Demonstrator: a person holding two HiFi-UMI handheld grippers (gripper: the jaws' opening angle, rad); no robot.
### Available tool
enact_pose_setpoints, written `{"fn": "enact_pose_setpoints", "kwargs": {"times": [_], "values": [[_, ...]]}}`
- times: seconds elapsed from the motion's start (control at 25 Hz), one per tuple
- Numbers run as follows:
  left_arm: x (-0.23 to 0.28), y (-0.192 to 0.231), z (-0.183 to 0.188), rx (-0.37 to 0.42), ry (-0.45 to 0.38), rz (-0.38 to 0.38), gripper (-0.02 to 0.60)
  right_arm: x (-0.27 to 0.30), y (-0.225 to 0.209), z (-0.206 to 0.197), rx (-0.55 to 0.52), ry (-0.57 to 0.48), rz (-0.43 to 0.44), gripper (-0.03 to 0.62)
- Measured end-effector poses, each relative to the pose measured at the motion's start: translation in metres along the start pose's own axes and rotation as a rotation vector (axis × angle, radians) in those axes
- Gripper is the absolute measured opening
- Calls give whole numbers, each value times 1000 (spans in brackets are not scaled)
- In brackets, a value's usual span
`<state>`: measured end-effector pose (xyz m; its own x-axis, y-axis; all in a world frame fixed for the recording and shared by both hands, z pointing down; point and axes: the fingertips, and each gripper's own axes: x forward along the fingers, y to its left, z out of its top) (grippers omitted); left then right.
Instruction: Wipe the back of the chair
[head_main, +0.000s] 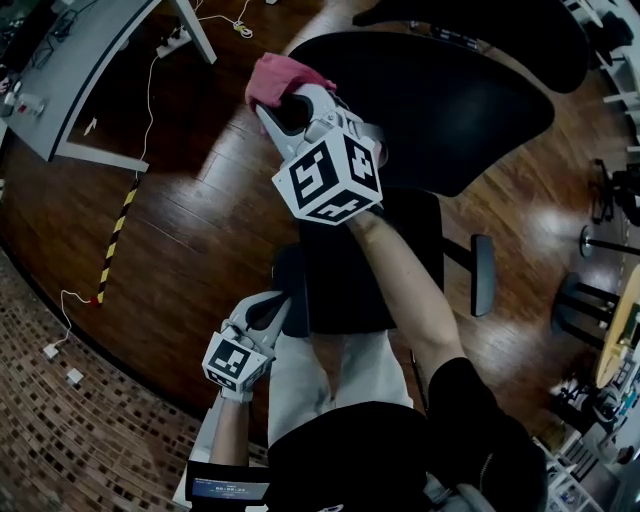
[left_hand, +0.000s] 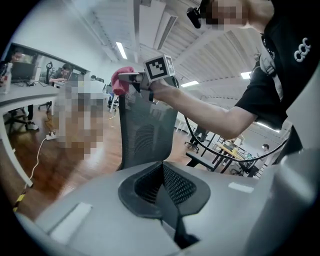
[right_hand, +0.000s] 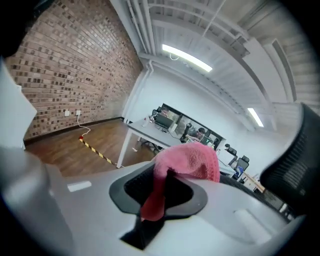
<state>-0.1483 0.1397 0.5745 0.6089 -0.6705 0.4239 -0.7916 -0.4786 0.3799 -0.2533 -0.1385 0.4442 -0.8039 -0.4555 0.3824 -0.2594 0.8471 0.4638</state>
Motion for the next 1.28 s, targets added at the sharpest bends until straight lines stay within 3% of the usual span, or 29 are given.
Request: {"fn": "enact_pose_setpoints", "kwargs": {"times": [0.16,0.36,0.64,0.88,1.12,1.28], "values": [[-5,6,1,-1,6,8,-9,4,-7,9,9,-12,-2,46],[12,3,-3,10,36,-17,-9,-29,-65,-36,203,-21,-73,46],[64,-28,10,36,108,-109,-9,-121,-164,-132,323,71,-291,46],[112,-69,21,77,107,-201,-8,-230,-232,-225,399,179,-479,46],[146,-100,29,104,130,-264,-9,-320,-269,-302,468,301,-643,46],[152,-109,32,116,132,-280,-8,-356,-276,-324,474,366,-736,46]]}}
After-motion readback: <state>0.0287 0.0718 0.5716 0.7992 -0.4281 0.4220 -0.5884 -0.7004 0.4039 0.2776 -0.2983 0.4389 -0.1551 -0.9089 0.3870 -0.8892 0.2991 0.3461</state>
